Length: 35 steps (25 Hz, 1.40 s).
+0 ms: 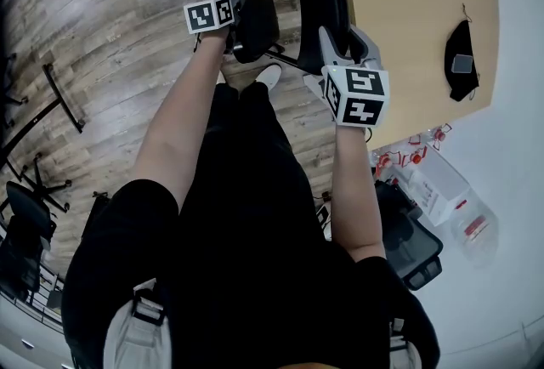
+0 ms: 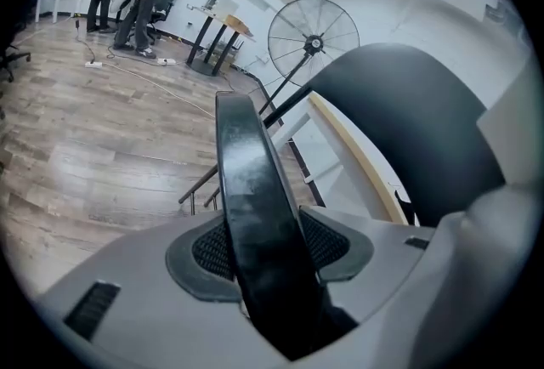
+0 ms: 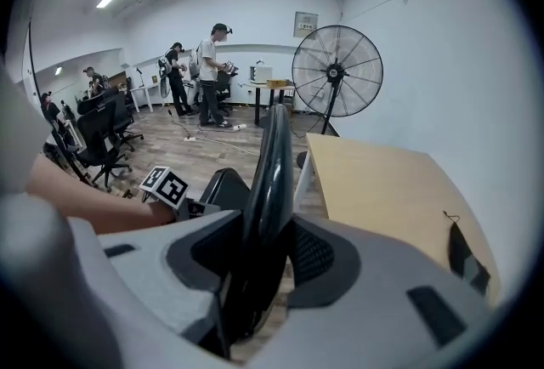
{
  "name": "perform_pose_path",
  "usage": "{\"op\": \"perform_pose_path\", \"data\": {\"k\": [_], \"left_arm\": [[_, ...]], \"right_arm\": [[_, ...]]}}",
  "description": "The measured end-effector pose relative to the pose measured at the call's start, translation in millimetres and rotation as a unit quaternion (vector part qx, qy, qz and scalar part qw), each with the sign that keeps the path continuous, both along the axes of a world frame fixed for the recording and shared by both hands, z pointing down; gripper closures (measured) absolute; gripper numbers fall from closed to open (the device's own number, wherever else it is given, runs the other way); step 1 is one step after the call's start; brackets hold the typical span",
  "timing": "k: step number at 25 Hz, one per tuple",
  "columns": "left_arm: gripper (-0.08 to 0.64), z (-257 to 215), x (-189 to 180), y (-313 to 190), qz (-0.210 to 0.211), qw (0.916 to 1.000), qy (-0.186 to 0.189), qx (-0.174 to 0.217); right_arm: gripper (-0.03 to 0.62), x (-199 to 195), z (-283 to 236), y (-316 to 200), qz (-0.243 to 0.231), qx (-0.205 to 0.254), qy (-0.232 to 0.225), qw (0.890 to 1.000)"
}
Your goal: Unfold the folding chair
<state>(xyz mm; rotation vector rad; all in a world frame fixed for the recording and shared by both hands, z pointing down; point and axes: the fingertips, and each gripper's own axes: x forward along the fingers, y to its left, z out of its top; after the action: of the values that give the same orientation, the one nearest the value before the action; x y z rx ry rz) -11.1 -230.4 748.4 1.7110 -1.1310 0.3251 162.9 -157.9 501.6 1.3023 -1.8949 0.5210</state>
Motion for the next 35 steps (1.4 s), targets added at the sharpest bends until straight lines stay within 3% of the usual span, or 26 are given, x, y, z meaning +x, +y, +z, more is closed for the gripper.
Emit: {"op": "perform_pose_path", "data": {"k": [9, 35], "left_arm": [[0.341, 28, -50, 15, -0.01, 0.9996, 0.025, -0.012], [0.328, 123, -152, 42, 0.012, 0.9885, 0.149, -0.025]], "right_arm": [[0.436, 5, 16, -2, 0.013, -0.016, 0.007, 1.0], [0.417, 18, 75, -14, 0.036, -0.051, 0.029, 0.998]]}}
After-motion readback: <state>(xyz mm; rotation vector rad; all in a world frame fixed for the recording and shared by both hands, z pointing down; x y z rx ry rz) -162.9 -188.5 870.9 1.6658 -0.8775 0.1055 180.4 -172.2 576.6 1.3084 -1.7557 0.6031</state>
